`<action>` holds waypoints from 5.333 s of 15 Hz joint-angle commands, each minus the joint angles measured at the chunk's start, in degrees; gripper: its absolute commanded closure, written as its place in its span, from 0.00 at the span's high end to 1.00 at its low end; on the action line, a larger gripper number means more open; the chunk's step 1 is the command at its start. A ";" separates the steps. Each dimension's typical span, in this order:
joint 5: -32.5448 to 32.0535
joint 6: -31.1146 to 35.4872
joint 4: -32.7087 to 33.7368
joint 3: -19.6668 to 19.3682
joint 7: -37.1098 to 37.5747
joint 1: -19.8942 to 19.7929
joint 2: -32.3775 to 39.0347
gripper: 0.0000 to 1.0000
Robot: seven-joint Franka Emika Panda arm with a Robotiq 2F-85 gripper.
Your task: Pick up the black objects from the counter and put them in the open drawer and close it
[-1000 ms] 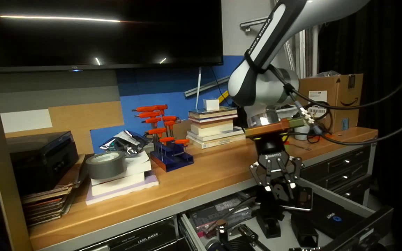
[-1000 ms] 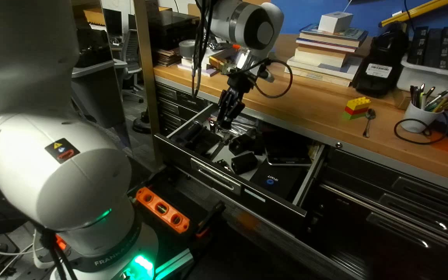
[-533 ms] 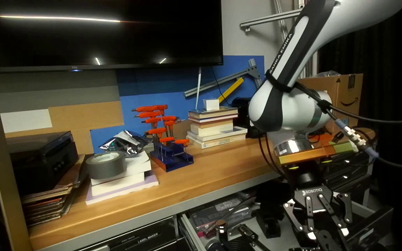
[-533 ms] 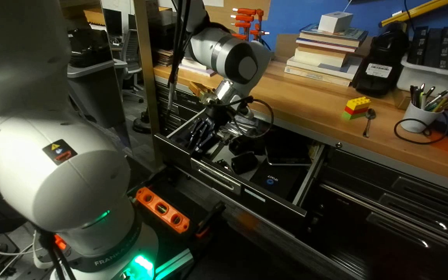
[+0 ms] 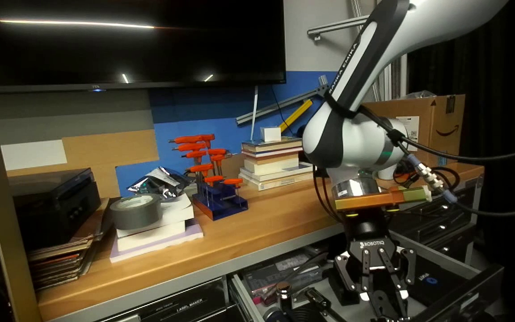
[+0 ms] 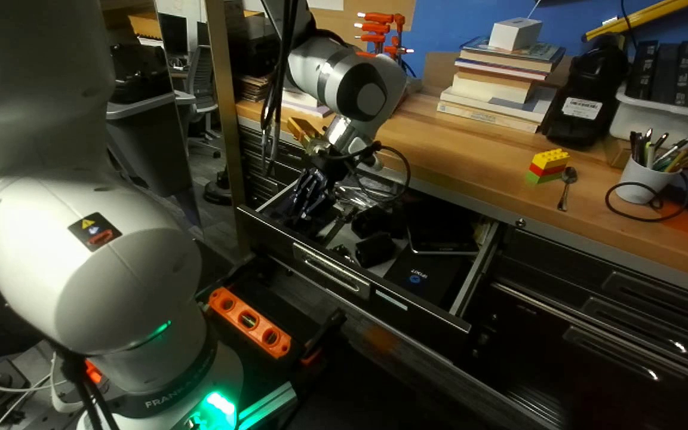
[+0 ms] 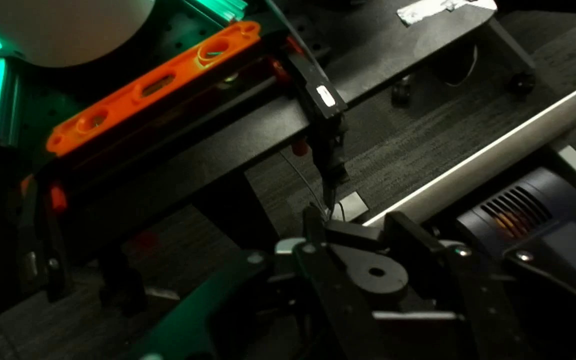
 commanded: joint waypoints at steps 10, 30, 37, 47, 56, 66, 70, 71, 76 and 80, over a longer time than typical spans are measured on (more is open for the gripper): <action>-3.06 18.24 3.54 -1.87 0.17 0.00 7.33 0.23; -20.32 19.38 -4.69 -9.12 41.91 7.04 -1.99 0.99; -9.86 19.56 -13.38 -5.79 39.61 0.54 -6.38 1.00; 25.36 27.59 -15.10 -1.79 10.50 -4.32 -0.69 1.00; 42.11 32.40 -6.89 1.95 -1.81 -1.98 9.55 1.00; 43.92 33.41 10.02 6.21 -3.48 4.52 18.28 1.00; 41.35 36.03 10.86 4.95 -2.28 7.04 16.50 1.00; 40.17 37.03 10.55 4.61 -1.86 7.59 15.53 1.00; 28.04 39.27 5.80 1.35 3.69 10.26 7.30 1.00; 12.49 38.28 1.21 -2.38 14.12 11.40 -0.36 1.00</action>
